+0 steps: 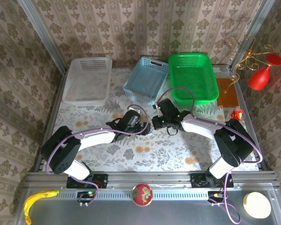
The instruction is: Untangle the cables
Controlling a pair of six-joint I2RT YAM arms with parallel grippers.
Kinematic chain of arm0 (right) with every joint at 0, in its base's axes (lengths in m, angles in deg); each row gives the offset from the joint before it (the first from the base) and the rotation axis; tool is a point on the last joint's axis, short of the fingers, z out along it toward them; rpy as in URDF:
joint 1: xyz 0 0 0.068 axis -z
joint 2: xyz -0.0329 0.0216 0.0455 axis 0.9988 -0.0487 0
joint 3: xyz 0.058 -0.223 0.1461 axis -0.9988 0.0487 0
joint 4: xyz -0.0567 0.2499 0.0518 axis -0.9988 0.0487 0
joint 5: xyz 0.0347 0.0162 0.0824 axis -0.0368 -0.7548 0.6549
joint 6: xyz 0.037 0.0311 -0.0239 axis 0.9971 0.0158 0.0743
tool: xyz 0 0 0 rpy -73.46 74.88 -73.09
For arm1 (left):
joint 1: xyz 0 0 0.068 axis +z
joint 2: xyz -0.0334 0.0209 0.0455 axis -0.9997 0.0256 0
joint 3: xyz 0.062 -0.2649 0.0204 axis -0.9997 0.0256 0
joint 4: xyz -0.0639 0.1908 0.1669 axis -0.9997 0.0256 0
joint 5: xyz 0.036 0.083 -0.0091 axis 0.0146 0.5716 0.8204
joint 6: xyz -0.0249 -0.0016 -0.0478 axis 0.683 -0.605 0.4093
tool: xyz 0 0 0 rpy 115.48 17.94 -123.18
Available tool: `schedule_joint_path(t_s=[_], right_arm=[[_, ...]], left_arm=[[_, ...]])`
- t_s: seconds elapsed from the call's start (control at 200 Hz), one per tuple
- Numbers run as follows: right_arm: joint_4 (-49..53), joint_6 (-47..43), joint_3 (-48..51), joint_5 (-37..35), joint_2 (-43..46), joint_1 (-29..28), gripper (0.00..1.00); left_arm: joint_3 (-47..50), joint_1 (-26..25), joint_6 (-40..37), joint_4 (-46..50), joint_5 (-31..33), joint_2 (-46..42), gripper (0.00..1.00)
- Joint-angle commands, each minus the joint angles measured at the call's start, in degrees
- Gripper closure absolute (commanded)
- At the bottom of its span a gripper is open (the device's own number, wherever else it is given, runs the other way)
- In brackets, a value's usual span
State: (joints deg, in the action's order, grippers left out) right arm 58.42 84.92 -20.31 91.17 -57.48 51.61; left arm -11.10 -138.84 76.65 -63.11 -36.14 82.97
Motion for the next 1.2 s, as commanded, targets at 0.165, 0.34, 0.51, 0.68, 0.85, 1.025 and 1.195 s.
schedule_joint_path(t_s=[0.165, 0.34, 0.51, 0.68, 0.85, 1.025, 1.195], right_arm=[[-1.8, 4.4, 0.5, 5.1, 8.1, 1.8, 1.0], [-2.3, 6.8, 0.3, 6.9, 13.3, 3.0, 1.0], [-3.8, 8.8, 0.8, 7.9, 16.5, 3.7, 1.0], [-6.4, 10.8, 2.3, 8.6, 20.3, 4.4, 1.0], [-7.0, 11.2, 2.8, 8.6, 21.3, 4.7, 1.0], [-9.0, 12.3, 4.6, 10.0, 19.6, 4.8, 1.0], [-11.9, 13.3, 5.3, 13.5, 18.1, 4.8, 1.0]], left_arm=[[-2.0, -1.2, -0.1, 6.8, 7.2, 3.6, 0.0], [0.0, -1.3, 0.8, 6.0, 7.9, 3.6, 0.0], [0.7, -1.5, 1.0, 5.4, 7.9, 3.6, 0.0], [1.2, -1.5, 1.2, 5.2, 8.0, 3.6, 0.0], [1.4, -1.6, 1.3, 4.8, 7.9, 3.1, 0.0], [0.8, -1.6, 0.7, 7.0, 8.2, -0.2, 0.0], [1.0, -0.1, 0.0, 10.2, 7.5, -7.7, 0.0]])
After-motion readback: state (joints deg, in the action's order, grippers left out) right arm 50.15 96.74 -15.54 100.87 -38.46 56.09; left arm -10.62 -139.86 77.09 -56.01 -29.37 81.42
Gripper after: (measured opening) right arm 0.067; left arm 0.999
